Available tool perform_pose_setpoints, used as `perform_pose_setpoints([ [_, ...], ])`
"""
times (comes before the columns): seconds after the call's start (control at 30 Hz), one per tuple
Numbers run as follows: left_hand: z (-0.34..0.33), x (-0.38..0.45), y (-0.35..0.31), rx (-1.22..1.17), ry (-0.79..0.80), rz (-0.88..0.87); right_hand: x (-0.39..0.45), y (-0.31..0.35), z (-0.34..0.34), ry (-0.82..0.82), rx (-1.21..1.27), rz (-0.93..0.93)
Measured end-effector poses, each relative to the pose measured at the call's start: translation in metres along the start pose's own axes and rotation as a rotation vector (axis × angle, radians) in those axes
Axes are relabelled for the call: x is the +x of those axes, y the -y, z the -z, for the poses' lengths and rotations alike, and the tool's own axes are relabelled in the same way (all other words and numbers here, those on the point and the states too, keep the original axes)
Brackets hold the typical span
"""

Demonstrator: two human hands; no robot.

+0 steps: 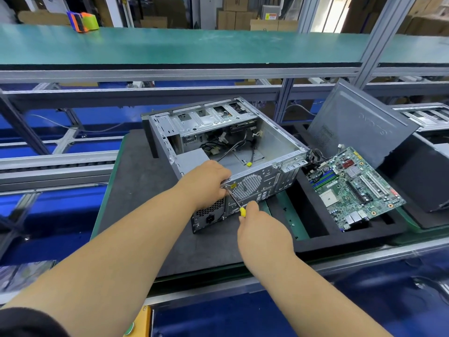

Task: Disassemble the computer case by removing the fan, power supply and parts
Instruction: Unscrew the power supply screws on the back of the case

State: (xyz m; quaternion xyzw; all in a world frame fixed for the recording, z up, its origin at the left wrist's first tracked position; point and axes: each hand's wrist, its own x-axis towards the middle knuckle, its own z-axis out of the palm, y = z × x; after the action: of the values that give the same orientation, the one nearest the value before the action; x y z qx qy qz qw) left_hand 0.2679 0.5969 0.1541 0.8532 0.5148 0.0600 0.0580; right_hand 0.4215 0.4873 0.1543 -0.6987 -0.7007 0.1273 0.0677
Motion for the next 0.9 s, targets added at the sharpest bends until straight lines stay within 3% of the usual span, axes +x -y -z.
perform_pose_setpoints([
  [0.13,0.000,0.000,0.000,-0.018,-0.015,-0.002,0.001,0.003,-0.006,-0.035,-0.037,0.005],
  [0.3,0.002,0.000,-0.001,-0.019,-0.009,0.007,0.009,-0.018,0.005,0.032,0.361,-0.040],
  [0.5,0.005,-0.003,-0.003,-0.039,-0.020,0.014,0.020,-0.027,0.017,0.497,1.342,-0.414],
  [0.63,0.006,-0.003,-0.003,-0.035,-0.020,0.018,0.020,-0.032,0.018,0.687,1.520,-0.416],
  [0.77,0.004,-0.002,-0.003,-0.044,-0.029,0.018,0.017,-0.025,0.015,0.533,1.368,-0.356],
  [0.9,0.004,-0.001,-0.002,-0.049,-0.039,0.023,0.010,-0.009,0.018,0.197,0.589,-0.128],
])
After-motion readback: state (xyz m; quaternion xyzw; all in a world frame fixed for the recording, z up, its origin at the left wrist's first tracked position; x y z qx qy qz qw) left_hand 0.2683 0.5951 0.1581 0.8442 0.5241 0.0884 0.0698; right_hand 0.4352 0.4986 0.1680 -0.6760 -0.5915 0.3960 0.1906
